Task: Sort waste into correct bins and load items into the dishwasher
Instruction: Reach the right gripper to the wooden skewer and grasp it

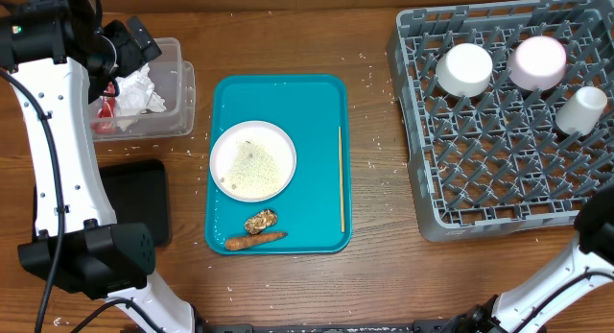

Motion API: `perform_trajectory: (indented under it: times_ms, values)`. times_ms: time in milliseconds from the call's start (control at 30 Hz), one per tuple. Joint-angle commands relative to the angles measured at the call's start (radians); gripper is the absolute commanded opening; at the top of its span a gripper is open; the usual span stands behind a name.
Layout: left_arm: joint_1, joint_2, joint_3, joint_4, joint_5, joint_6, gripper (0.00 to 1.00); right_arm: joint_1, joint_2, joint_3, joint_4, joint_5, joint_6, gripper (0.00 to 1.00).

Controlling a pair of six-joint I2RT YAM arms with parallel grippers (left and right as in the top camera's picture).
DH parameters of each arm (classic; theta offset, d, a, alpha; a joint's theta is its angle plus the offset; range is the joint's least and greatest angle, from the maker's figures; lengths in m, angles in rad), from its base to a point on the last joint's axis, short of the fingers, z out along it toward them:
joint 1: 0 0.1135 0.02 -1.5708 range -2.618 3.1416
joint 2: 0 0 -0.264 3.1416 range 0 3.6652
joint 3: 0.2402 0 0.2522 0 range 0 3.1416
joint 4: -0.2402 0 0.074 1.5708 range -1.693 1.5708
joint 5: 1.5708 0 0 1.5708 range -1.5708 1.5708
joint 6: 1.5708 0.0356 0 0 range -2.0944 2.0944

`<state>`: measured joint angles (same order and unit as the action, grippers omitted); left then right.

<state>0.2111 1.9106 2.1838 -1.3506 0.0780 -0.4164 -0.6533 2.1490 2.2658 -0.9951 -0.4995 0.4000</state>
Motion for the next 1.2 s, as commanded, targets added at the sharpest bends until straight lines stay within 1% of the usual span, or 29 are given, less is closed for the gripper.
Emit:
perform_trajectory:
  times_ms: [0, 100, 167, 267, 367, 400, 433, 467, 500, 533, 567, 600, 700, 767, 867, 900, 1000, 1100, 1167]
  values:
    - [-0.002, -0.002, -0.003, 0.0, -0.003, -0.01, 1.0, 0.04, -0.063, 0.021, -0.003, 0.137, -0.042, 0.32]
    - [-0.002, -0.002, -0.003, 0.0, -0.003, -0.01, 1.0, 0.086, -0.068, 0.02, -0.021, 0.2, -0.063, 0.32]
    - [-0.002, -0.002, -0.003, 0.0, -0.003, -0.01, 1.0, 0.151, -0.061, 0.013, -0.066, 0.291, -0.068, 0.32]
    - [-0.002, -0.002, -0.003, 0.0, -0.003, -0.01, 1.0, 0.237, -0.062, 0.011, -0.101, 0.3, -0.094, 0.32]
    - [-0.002, -0.002, -0.003, 0.0, -0.003, -0.01, 1.0, 0.334, -0.071, 0.012, -0.134, 0.296, -0.094, 0.36]
    - [-0.002, -0.001, -0.003, 0.0, -0.003, -0.01, 1.0, 0.38, -0.074, 0.012, -0.156, 0.291, -0.094, 0.38]
    - [-0.002, -0.002, -0.003, 0.0, -0.003, -0.01, 1.0, 0.46, -0.076, 0.013, -0.198, 0.259, -0.1, 0.45]
    - [-0.002, -0.002, -0.003, 0.0, -0.003, -0.01, 1.0, 0.5, -0.076, 0.012, -0.224, 0.23, -0.122, 0.51]
    - [-0.002, -0.001, -0.003, 0.0, -0.003, -0.01, 1.0, 0.596, -0.072, 0.012, -0.292, 0.199, -0.167, 0.67]
    - [-0.002, -0.002, -0.003, 0.0, -0.003, -0.01, 1.0, 0.64, -0.071, 0.012, -0.326, 0.207, -0.174, 0.73]
    - [-0.002, -0.001, -0.003, 0.0, -0.003, -0.01, 1.0, 0.686, -0.07, 0.011, -0.359, 0.226, -0.173, 0.78]
    - [-0.002, -0.002, -0.003, 0.0, -0.003, -0.01, 1.0, 0.74, -0.067, 0.005, -0.392, 0.254, -0.173, 0.79]
    - [-0.002, -0.002, -0.003, 0.0, -0.003, -0.01, 1.0, 0.88, -0.064, -0.047, -0.445, 0.348, -0.171, 0.79]
    - [-0.002, -0.002, -0.003, 0.0, -0.003, -0.01, 1.0, 0.97, -0.063, -0.115, -0.442, 0.387, -0.161, 0.79]
    - [-0.002, -0.002, -0.003, 0.0, -0.003, -0.01, 1.0, 1.083, -0.063, -0.256, -0.364, 0.399, -0.141, 0.71]
    - [-0.002, -0.001, -0.003, 0.0, -0.003, -0.01, 1.0, 1.133, -0.063, -0.34, -0.301, 0.443, -0.073, 0.66]
    - [-0.002, -0.002, -0.003, 0.0, -0.003, -0.01, 1.0, 1.193, -0.063, -0.468, -0.214, 0.517, 0.0, 0.64]
    - [-0.002, -0.002, -0.003, 0.0, -0.003, -0.01, 1.0, 1.223, -0.063, -0.562, -0.153, 0.447, 0.024, 0.57]
    - [-0.002, -0.002, -0.003, 0.0, -0.003, -0.01, 1.0, 1.237, -0.063, -0.609, -0.126, 0.428, 0.029, 0.56]
